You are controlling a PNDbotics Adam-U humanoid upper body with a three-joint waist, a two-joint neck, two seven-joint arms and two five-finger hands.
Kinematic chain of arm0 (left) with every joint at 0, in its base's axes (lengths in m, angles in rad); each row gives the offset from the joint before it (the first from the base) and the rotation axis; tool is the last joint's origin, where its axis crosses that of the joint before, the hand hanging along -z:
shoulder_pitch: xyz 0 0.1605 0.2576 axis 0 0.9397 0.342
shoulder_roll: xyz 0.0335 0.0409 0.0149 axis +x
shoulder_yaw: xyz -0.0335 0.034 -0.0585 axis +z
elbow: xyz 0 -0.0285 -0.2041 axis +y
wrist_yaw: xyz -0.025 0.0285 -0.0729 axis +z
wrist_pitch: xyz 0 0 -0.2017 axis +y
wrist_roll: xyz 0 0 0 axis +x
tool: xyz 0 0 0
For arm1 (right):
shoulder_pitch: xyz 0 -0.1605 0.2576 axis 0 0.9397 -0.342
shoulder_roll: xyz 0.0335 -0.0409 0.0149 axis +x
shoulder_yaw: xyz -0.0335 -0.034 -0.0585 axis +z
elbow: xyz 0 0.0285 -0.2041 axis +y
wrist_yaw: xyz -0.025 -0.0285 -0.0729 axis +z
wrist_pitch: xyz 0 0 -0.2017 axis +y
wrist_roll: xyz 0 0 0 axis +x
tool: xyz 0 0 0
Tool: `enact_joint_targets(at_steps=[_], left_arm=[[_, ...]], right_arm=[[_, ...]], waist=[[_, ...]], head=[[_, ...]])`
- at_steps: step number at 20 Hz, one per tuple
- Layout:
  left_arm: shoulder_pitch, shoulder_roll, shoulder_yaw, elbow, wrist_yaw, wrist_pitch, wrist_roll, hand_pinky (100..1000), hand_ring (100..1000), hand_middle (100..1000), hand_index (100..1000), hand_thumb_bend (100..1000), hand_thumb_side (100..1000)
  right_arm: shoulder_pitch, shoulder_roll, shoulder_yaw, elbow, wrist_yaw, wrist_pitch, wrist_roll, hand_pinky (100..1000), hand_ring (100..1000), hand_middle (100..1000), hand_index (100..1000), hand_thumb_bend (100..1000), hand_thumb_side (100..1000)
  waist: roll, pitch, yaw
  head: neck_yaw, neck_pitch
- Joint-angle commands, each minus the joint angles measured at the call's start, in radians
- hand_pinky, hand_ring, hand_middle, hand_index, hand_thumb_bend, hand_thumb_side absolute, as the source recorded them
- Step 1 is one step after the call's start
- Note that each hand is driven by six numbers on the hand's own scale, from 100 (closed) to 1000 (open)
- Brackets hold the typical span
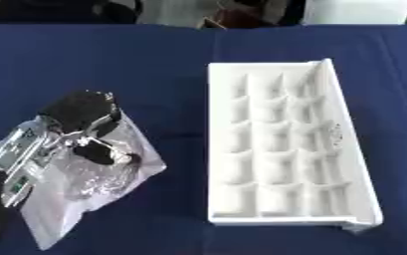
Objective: Pick up objects on the table and place them in the box.
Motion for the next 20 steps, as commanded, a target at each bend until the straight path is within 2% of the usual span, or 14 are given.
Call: enact_joint_targets(at_steps=[1,2,3,4,6,7,8,9,10,13,20], left_arm=[[-0.002,0.020,0.004,0.003,0.005,-0.001,-0.018,100,100,241,319,757,320],[0.002,0.023,0.004,-0.003,0.004,-0.010,-0.038,100,100,348,464,832,379],[0.006,0.025,0.007,-0.011,0.005,-0.019,-0.059,165,212,496,627,915,452],[0.019,0.033,0.014,-0.029,0.012,-0.033,-0.091,232,291,599,751,970,496],[0.049,0.055,0.047,-0.093,0.049,-0.047,-0.144,259,354,693,841,1000,580],[0.064,0.067,0.068,-0.133,0.071,-0.045,-0.160,327,448,733,856,1000,623],[0.082,0.083,0.094,-0.179,0.090,-0.036,-0.165,317,437,730,856,1000,618],[0.098,0.095,0.114,-0.219,0.105,-0.024,-0.169,368,535,785,865,1000,655],[0.115,0.109,0.135,-0.255,0.113,-0.011,-0.170,407,585,809,871,1000,660],[0.151,0.126,0.165,-0.307,0.127,0.016,-0.182,461,650,832,880,1000,659],[0.183,0.117,0.172,-0.278,0.129,0.019,-0.212,577,756,867,895,1000,641]], right_arm=[[-0.009,-0.011,-0.009,-0.016,0.000,-0.004,-0.003,874,878,837,952,100,907],[-0.009,-0.011,-0.009,-0.016,0.001,-0.004,-0.002,874,878,837,952,100,907],[-0.009,-0.011,-0.010,-0.016,0.001,-0.004,-0.002,874,878,837,952,100,907],[-0.009,-0.011,-0.010,-0.016,0.001,-0.004,-0.003,874,877,837,952,100,907],[-0.008,-0.013,-0.013,-0.016,0.002,-0.004,-0.005,874,877,837,951,100,907],[-0.008,-0.013,-0.014,-0.016,0.002,-0.003,-0.006,874,877,837,951,100,906],[-0.007,-0.014,-0.015,-0.016,0.002,-0.003,-0.007,874,877,837,951,100,906],[-0.006,-0.014,-0.015,-0.016,0.002,-0.003,-0.008,874,877,837,951,100,907],[-0.006,-0.015,-0.015,-0.016,0.002,-0.003,-0.008,874,877,837,951,100,907],[-0.006,-0.016,-0.015,-0.016,0.003,-0.003,-0.008,873,877,837,951,100,906],[-0.005,-0.016,-0.017,-0.016,0.003,-0.002,-0.011,873,877,837,951,100,906]], waist=[[-0.002,-0.014,0.000],[-0.002,-0.014,0.000],[-0.002,-0.014,-0.001],[-0.002,-0.012,-0.001],[-0.001,-0.010,-0.001],[-0.001,-0.010,0.000],[0.001,-0.009,0.002],[0.002,-0.009,0.003],[0.004,-0.009,0.005],[0.006,-0.010,0.006],[0.002,-0.010,0.005]], head=[[0.001,0.001],[0.001,0.000],[0.001,0.000],[-0.001,-0.002],[-0.004,-0.002],[-0.005,-0.001],[-0.006,0.000],[-0.007,0.000],[-0.009,0.000],[-0.010,-0.001],[-0.011,-0.003]])
